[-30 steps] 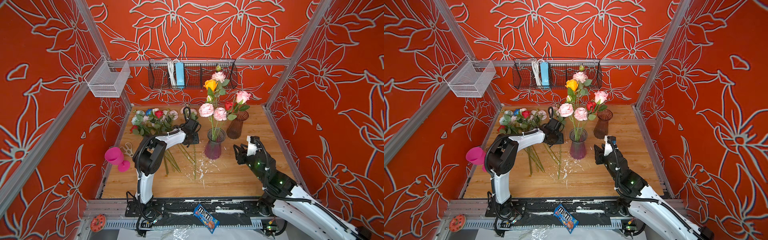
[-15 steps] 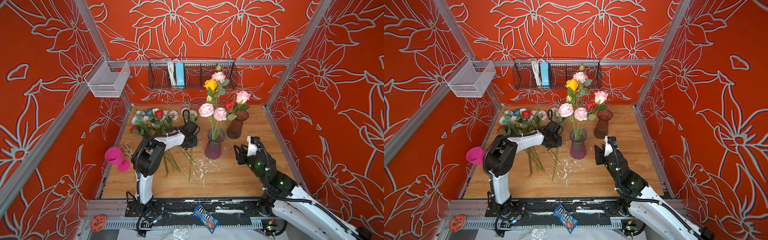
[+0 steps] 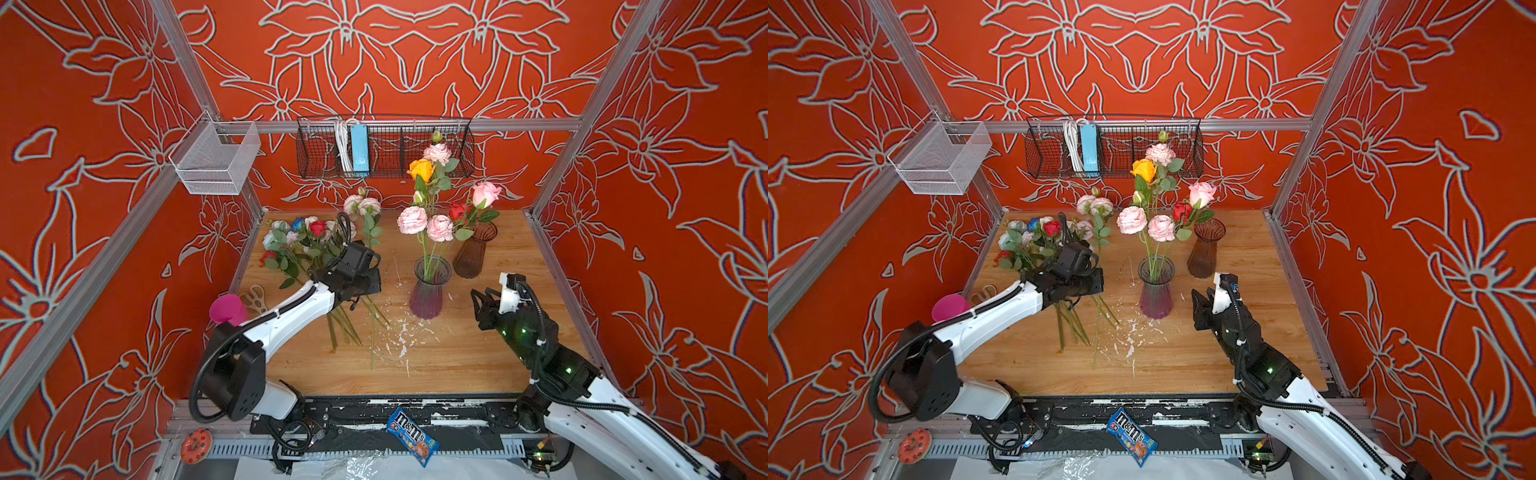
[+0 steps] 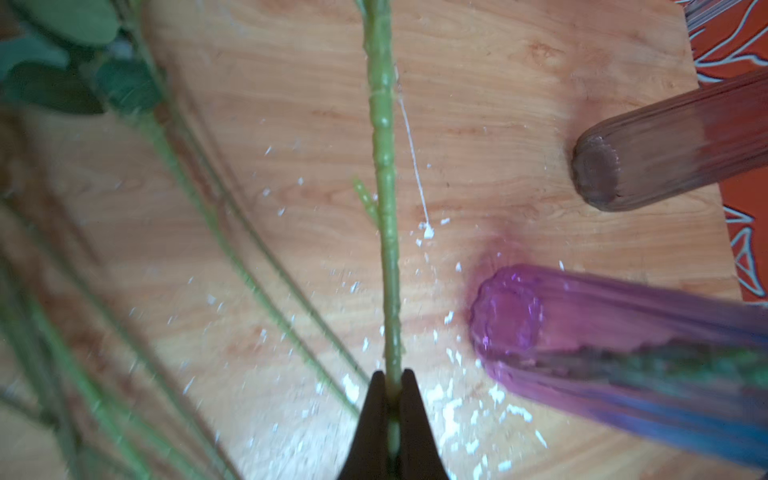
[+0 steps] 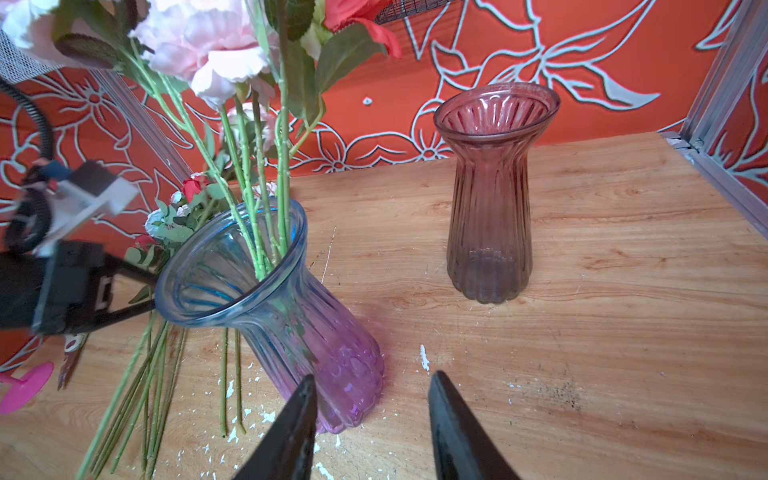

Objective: Arrange flowers in a vase
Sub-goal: Pick up the flower from the top-center of the table, then place the flower in the vase.

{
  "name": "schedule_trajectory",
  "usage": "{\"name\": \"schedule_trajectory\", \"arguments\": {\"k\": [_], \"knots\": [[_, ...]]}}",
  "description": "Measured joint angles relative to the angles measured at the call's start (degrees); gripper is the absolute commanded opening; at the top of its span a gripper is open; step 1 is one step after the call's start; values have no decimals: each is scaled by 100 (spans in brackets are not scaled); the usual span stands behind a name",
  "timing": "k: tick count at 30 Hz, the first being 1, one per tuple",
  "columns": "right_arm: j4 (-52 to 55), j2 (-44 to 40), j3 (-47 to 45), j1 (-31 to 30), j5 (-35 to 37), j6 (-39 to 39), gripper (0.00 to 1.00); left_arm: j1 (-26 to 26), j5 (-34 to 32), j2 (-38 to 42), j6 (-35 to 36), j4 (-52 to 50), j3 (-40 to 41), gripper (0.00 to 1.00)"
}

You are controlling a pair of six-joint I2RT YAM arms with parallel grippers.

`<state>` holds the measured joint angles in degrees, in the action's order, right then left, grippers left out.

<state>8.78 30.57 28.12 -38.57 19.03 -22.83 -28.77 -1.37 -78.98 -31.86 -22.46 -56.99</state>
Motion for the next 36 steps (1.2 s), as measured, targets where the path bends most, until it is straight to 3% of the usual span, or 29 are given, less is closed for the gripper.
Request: {"name": "schedule_trajectory", "arguments": {"k": [5, 10, 16, 22, 27, 30, 36], "knots": [[2, 57, 15, 0, -33, -11, 45, 0, -33, 1449, -393, -374, 962, 0], [122, 247, 208, 0, -164, -13, 45, 0, -166, 3523, -758, -564, 1725, 0], [219, 472, 612, 0, -439, -13, 46, 0, -160, 4988, -470, 4, 1958, 0], [341, 678, 984, 0, -813, 42, 55, 0, 181, 5025, 221, 835, 1851, 0], [457, 920, 1451, 0, -1169, 142, 66, -9, 590, 4494, 745, 1333, 1325, 0], [514, 1082, 1759, 0, -1495, 188, 66, -55, 841, 4166, 1021, 1631, 1036, 0], [560, 1587, 2573, 0, -2562, 332, 64, -785, 975, 3694, 1655, 2000, 660, 0]]}}
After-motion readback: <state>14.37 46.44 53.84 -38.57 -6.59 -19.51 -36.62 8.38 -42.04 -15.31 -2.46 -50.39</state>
